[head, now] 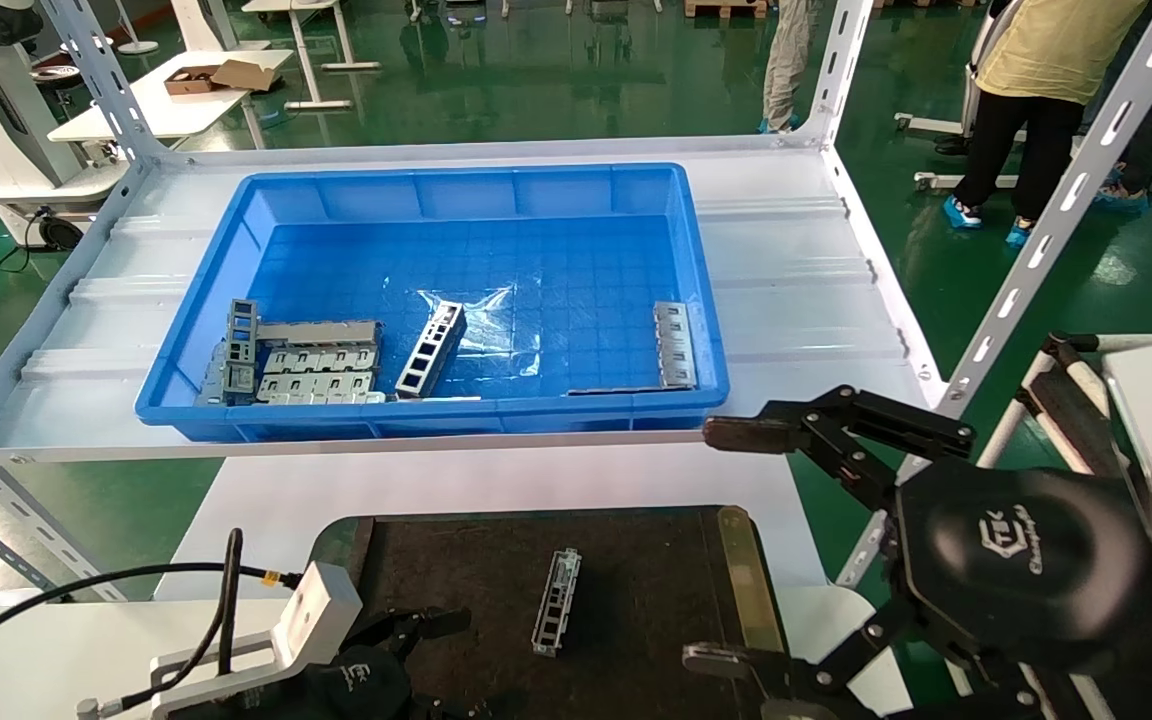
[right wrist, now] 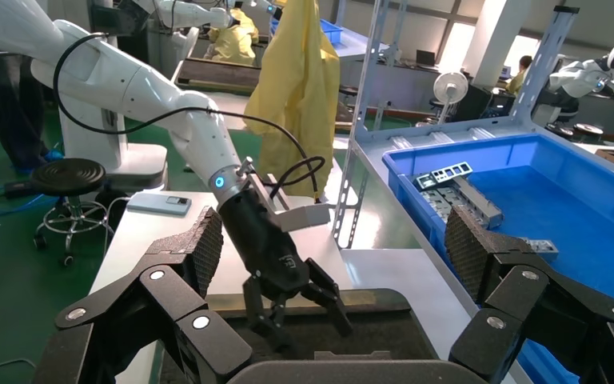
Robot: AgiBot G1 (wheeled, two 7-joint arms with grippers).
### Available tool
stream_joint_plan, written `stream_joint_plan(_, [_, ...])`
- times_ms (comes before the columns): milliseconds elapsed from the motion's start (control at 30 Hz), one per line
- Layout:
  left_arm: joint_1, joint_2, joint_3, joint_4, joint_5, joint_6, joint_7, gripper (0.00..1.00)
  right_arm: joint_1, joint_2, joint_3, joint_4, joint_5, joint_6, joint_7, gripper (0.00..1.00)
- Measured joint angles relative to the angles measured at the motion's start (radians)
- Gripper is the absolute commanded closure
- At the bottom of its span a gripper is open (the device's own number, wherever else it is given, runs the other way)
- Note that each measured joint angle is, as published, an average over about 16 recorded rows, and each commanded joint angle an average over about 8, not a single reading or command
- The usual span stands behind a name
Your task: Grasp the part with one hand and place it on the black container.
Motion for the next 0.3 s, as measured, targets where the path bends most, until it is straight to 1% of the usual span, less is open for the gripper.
stream_joint_plan(300, [-0.023,-0.012,-0.004,0.014,0.001,0.063,0.018,0.0,0.0,0.0,0.0,0.0,0.0,0.0,0.0,0.0])
